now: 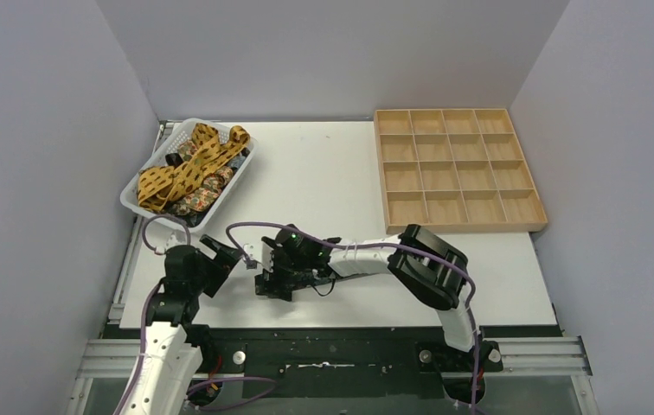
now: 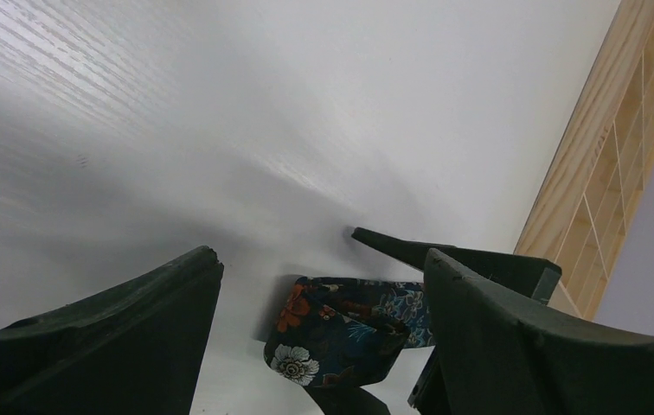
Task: Roll the ties
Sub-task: Roll the tie at the center of the board.
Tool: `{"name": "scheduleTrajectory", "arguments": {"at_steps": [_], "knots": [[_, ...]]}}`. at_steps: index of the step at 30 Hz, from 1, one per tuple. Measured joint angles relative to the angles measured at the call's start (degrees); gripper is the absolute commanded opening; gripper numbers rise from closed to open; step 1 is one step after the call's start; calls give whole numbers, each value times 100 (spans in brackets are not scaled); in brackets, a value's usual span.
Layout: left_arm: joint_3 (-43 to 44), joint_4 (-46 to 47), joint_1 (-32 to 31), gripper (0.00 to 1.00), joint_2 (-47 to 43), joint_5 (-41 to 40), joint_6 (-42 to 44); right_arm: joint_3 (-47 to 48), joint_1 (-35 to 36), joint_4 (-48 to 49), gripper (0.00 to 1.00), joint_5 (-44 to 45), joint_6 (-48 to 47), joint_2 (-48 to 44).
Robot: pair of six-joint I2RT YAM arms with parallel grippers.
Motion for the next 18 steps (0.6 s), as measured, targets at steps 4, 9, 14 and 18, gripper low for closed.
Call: {"name": "scheduleTrajectory", "arguments": {"at_steps": [4, 9, 14, 18], "knots": [[-140, 114, 0, 84, -2, 122, 0, 7, 26, -291, 100, 485, 249, -225], [-332, 356, 0, 84, 15, 273, -2, -131, 31, -490, 100, 949, 1161, -1049], [-660, 765, 0, 84, 308, 605, 24, -544, 22, -402, 100, 1622, 2791, -2063], [-778, 1172, 0, 83, 514, 931, 63, -1432, -199, -24, 96, 1624, 4419, -2479]]}}
